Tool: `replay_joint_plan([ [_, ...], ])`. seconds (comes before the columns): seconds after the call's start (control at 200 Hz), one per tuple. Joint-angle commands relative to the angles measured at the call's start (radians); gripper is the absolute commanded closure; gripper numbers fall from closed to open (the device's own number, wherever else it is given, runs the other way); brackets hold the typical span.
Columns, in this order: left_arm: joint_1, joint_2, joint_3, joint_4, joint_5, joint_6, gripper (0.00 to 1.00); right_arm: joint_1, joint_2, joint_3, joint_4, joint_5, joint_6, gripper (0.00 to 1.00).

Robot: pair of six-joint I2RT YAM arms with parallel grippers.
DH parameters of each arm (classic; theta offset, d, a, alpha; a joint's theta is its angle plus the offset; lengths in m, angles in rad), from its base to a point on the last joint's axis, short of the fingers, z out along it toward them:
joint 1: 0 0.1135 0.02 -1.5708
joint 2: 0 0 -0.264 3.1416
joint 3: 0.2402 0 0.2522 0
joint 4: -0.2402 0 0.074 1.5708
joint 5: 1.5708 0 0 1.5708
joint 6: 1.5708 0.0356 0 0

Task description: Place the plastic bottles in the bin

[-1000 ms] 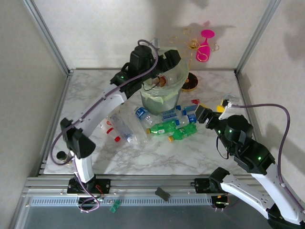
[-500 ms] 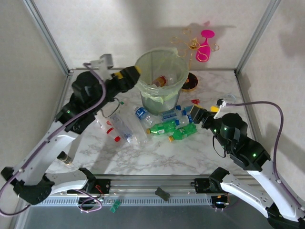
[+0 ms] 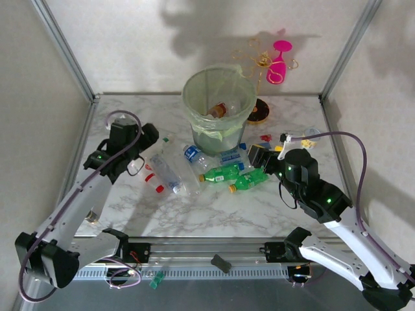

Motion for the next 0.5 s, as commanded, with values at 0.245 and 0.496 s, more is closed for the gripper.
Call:
replay_joint_plan([
  [0.245,0.129,0.181,-0.079,-0.038,-0.077,-0.110,0.18,-0.001,-0.020,-0.033,0.026,-0.001,-0.004,0.15],
  [0.496,0.140,0.233,-0.142,0.063,-0.034,-0.142,0.20,0.000,-0.028,-0.062,0.036,0.000,-0.004,0.15],
])
